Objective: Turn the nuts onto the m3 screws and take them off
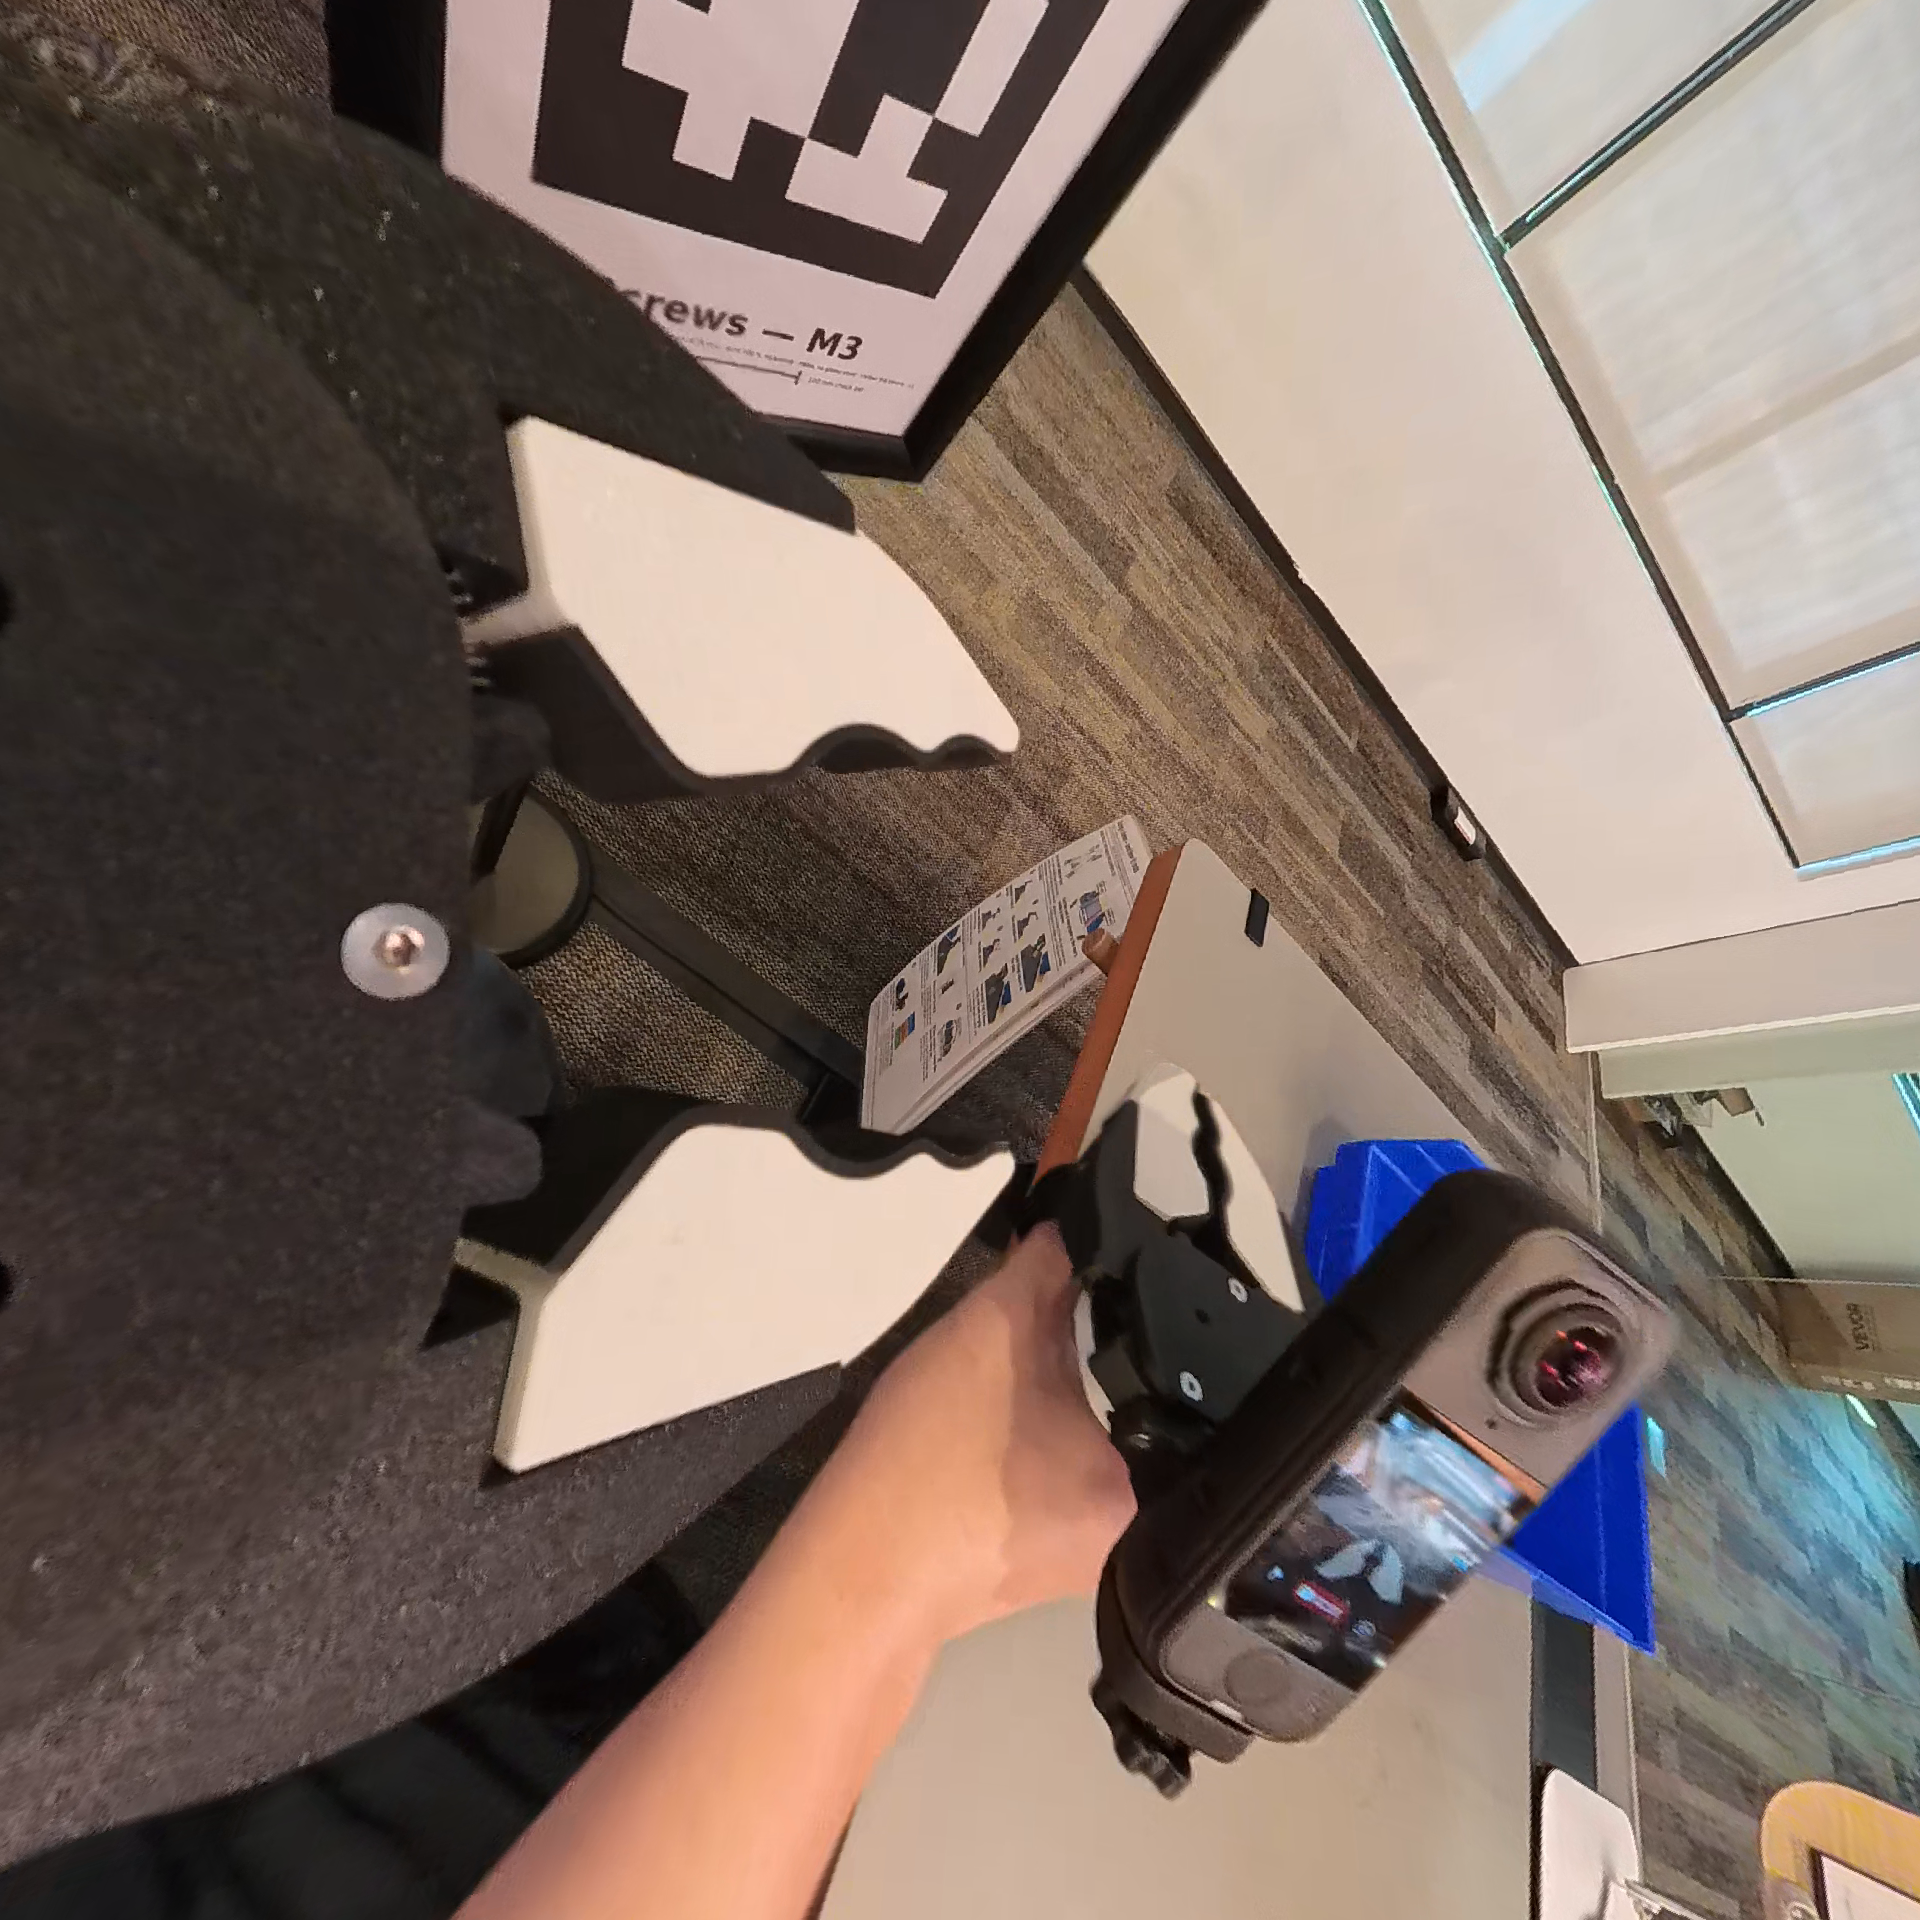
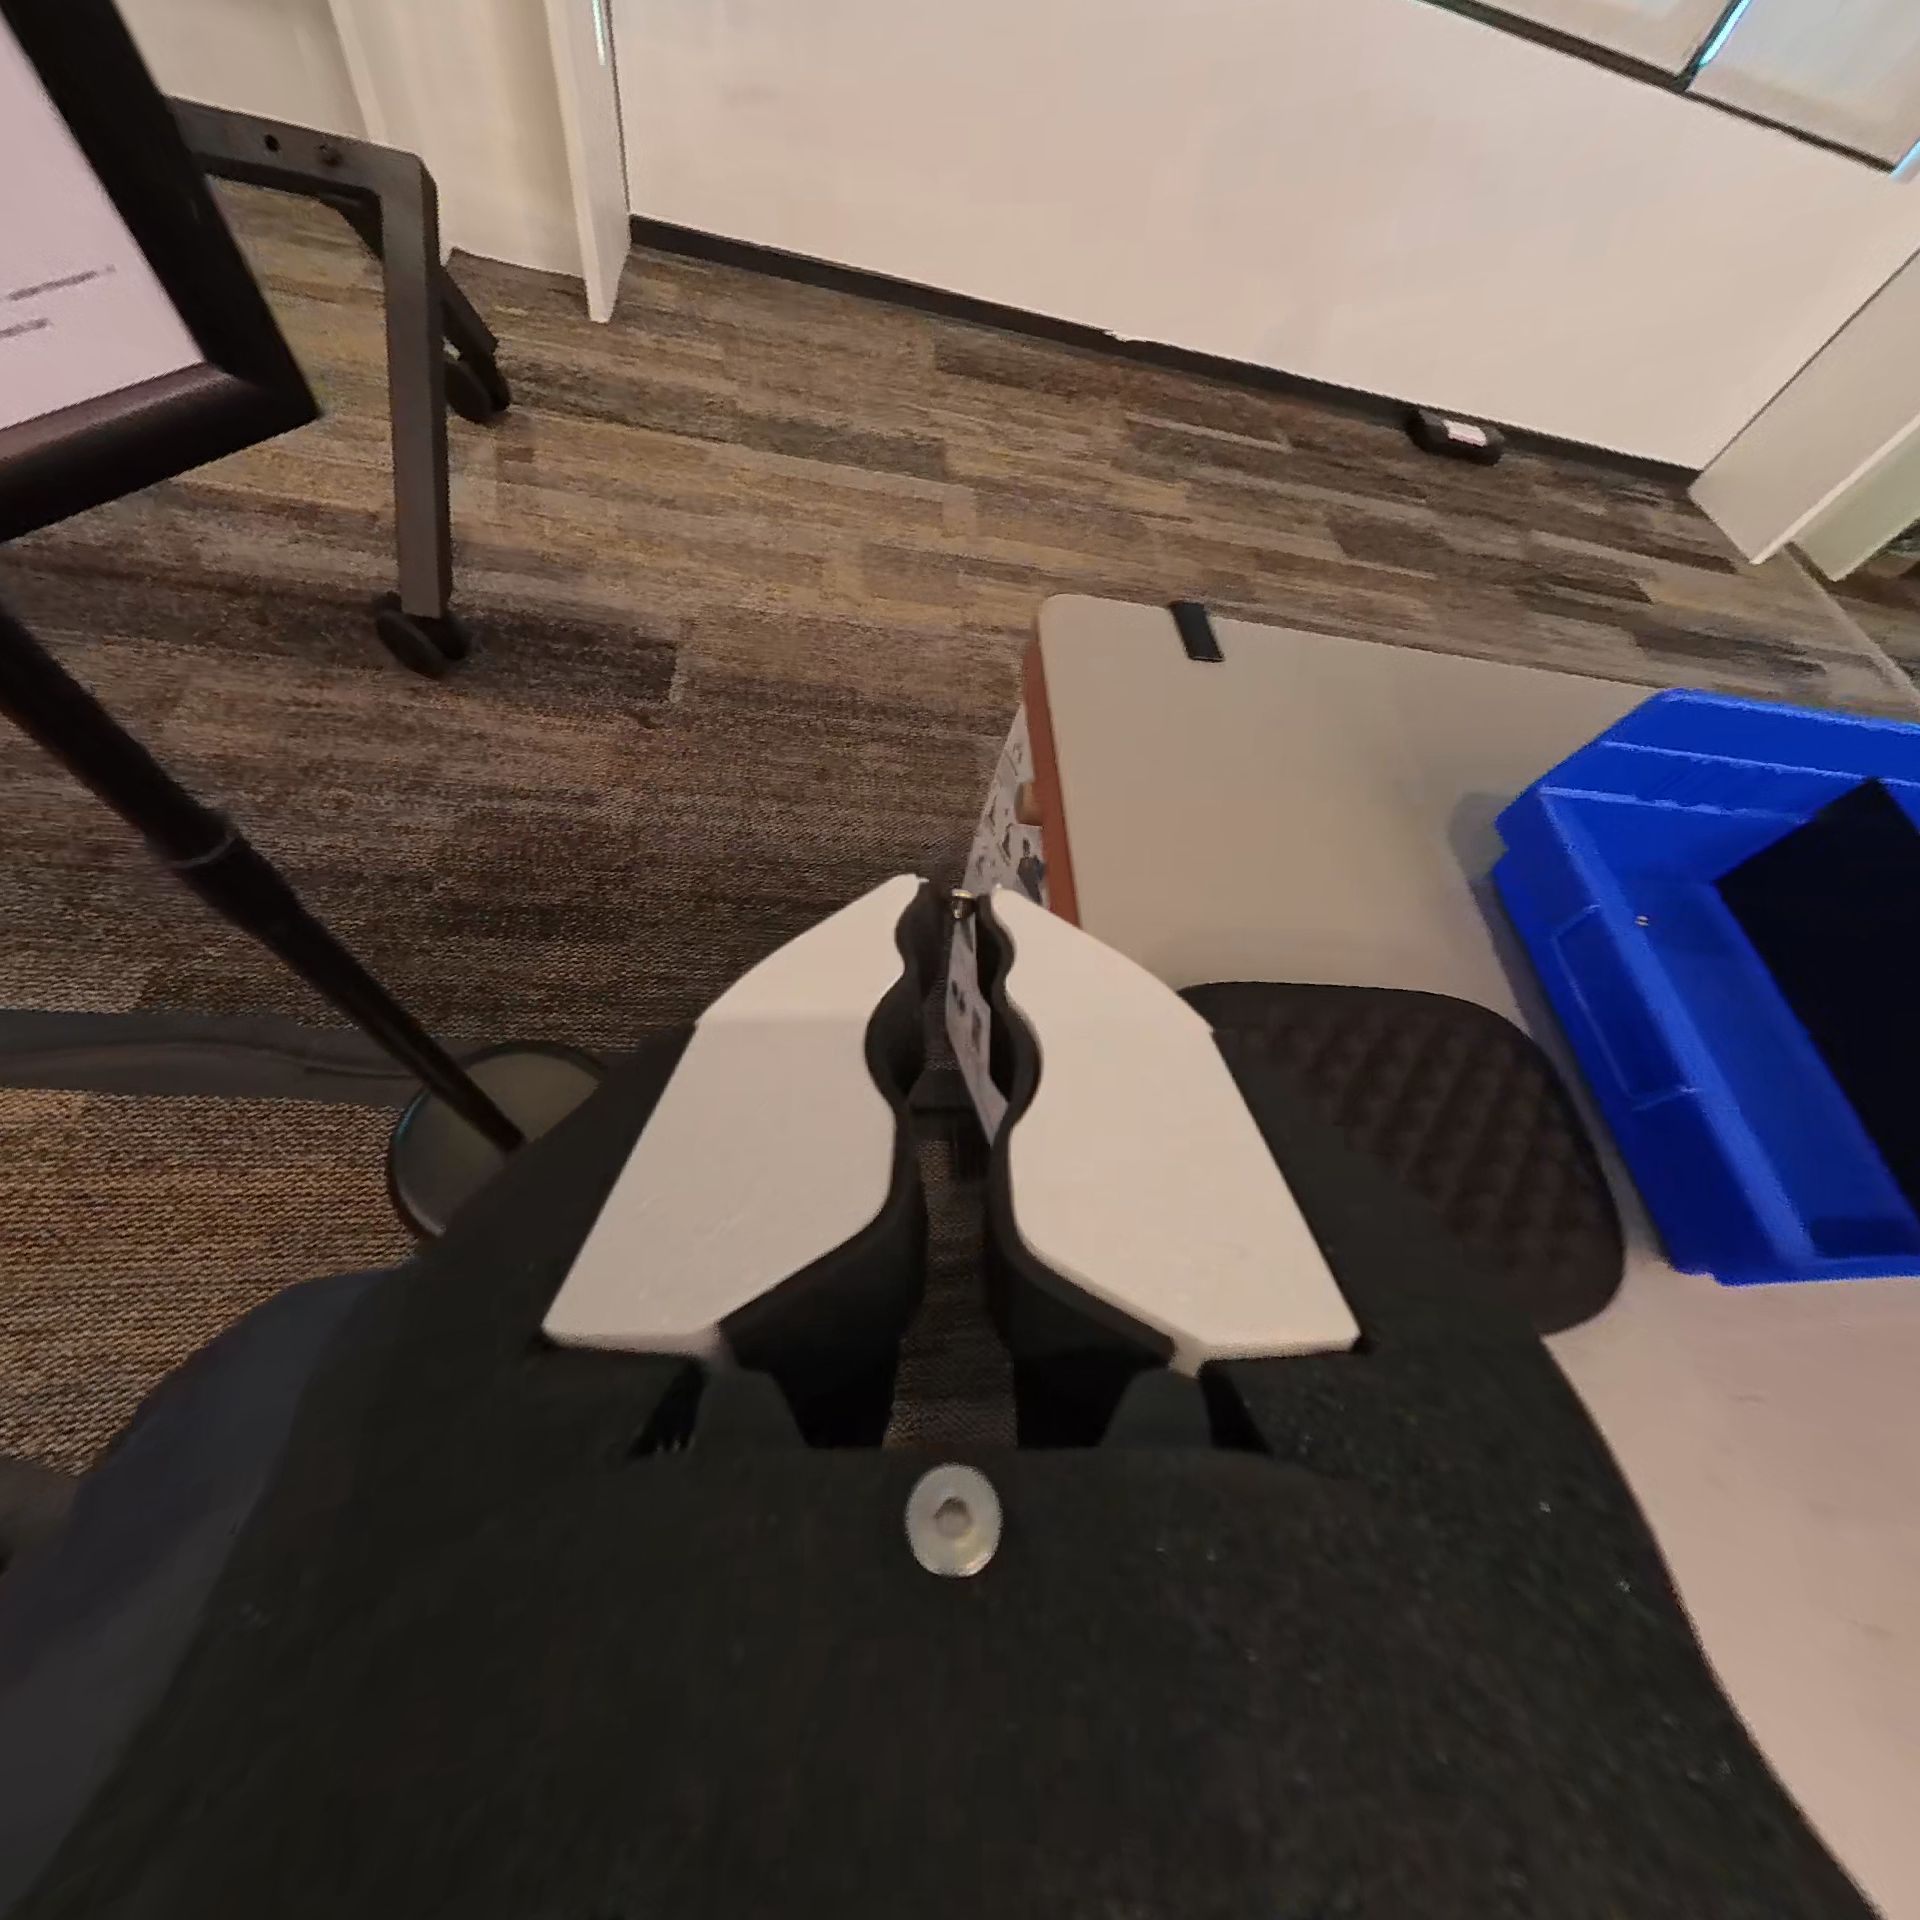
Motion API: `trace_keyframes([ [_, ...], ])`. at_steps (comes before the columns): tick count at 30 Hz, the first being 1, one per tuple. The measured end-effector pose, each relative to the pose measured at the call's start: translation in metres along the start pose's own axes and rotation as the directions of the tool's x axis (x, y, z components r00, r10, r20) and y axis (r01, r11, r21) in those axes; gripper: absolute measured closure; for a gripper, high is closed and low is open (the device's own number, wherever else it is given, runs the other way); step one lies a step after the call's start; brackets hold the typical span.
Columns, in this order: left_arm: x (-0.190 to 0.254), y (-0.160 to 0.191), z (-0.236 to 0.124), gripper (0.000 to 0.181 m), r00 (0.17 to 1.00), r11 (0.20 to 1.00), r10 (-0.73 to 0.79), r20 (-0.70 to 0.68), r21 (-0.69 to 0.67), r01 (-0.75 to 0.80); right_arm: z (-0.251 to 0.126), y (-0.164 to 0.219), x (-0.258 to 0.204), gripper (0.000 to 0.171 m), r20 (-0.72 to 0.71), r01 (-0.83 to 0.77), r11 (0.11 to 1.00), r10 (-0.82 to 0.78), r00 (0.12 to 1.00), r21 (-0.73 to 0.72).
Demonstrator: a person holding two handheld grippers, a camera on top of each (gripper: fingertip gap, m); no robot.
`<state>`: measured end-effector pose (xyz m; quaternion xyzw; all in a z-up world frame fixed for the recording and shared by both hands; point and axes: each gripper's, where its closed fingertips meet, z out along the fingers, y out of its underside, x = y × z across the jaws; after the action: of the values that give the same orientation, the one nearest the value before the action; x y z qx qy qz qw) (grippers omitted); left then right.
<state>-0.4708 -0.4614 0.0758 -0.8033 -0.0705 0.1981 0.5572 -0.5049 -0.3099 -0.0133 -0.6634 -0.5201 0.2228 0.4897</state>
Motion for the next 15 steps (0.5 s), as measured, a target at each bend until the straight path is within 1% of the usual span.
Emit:
trace_keyframes([
  [8, 0.024, 0.0, 0.016, 0.115, 0.998, 1.0, 0.021, -0.052, 0.002, -0.021, -0.024, 0.006, 0.075, 0.165, -0.146, -0.023, 0.999, 0.028, 0.989, 0.037],
  [12, 0.038, 0.002, 0.027, 0.114, 0.996, 1.0, 0.028, -0.084, 0.0, -0.028, -0.042, 0.017, 0.116, 0.164, -0.221, -0.029, 0.999, 0.038, 0.975, 0.044],
  [15, 0.05, 0.005, 0.036, 0.114, 0.993, 1.0, 0.03, -0.116, -0.001, -0.03, -0.06, 0.032, 0.147, 0.165, -0.278, -0.029, 0.999, 0.039, 0.96, 0.042],
])
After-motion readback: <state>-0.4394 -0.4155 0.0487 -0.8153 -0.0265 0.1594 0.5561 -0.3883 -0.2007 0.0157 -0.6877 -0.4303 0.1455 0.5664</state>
